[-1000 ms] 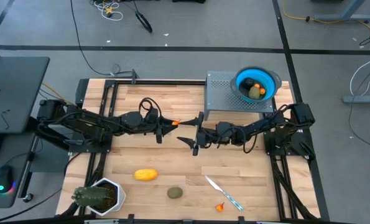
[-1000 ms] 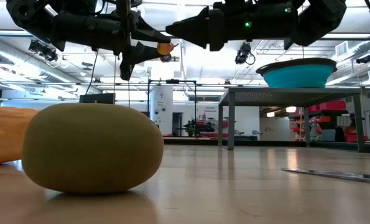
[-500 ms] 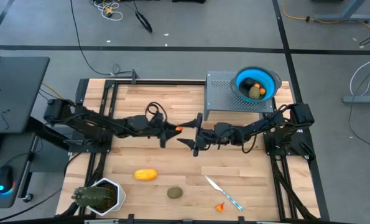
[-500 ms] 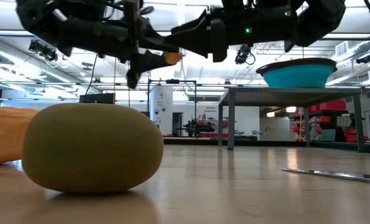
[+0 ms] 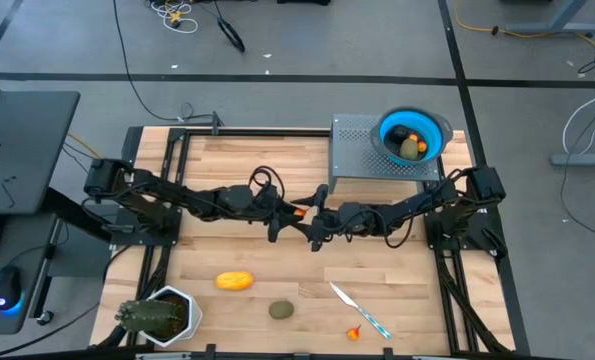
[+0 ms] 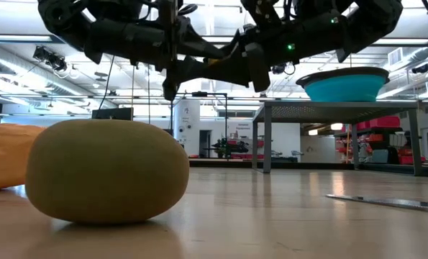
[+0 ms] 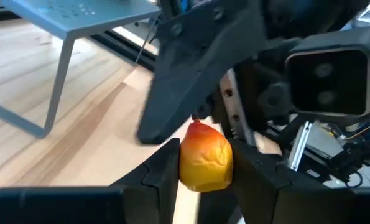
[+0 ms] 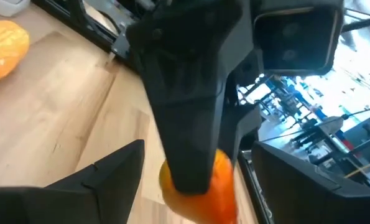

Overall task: Pick & Place Fruit
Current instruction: Put the yellow peach into the blue strainer bowl on the shelf

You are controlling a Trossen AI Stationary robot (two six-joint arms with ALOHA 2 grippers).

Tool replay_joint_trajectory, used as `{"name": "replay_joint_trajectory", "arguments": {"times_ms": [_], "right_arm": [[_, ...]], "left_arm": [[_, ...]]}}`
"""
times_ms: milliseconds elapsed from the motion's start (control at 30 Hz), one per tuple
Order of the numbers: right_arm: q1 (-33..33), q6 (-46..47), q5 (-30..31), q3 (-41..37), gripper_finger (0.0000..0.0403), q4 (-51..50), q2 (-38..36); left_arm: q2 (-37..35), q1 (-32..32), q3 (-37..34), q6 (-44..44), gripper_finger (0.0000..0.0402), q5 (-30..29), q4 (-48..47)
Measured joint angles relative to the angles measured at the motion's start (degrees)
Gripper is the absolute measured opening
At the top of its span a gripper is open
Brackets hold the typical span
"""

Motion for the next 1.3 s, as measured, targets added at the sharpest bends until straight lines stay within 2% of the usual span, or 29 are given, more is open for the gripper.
{"name": "replay_joint_trajectory", "arguments": {"times_ms": [567, 933, 1133, 1300], "right_arm": [[0.51, -0.27, 0.03, -0.07, 0.0225, -1.96, 0.0], [1.4, -1.32, 2.85, -0.09, 0.0185, -2.84, 0.0], [2.71, -3.67, 7.23, -0.09, 0.0172, -2.45, 0.0], [2.74, -3.89, 7.8, -0.09, 0.0163, -2.48, 0.0]], "left_arm": [[0.0, 0.04, -0.04, 0.62, 0.0137, 0.41, -1.74], [0.0, 0.04, -0.09, 1.11, 0.0137, 1.21, -1.49], [-0.02, 0.67, 0.0, 1.4, 0.0137, 1.96, -1.08], [-0.02, 1.07, 0.0, 1.31, 0.0137, 2.27, -1.09]]}}
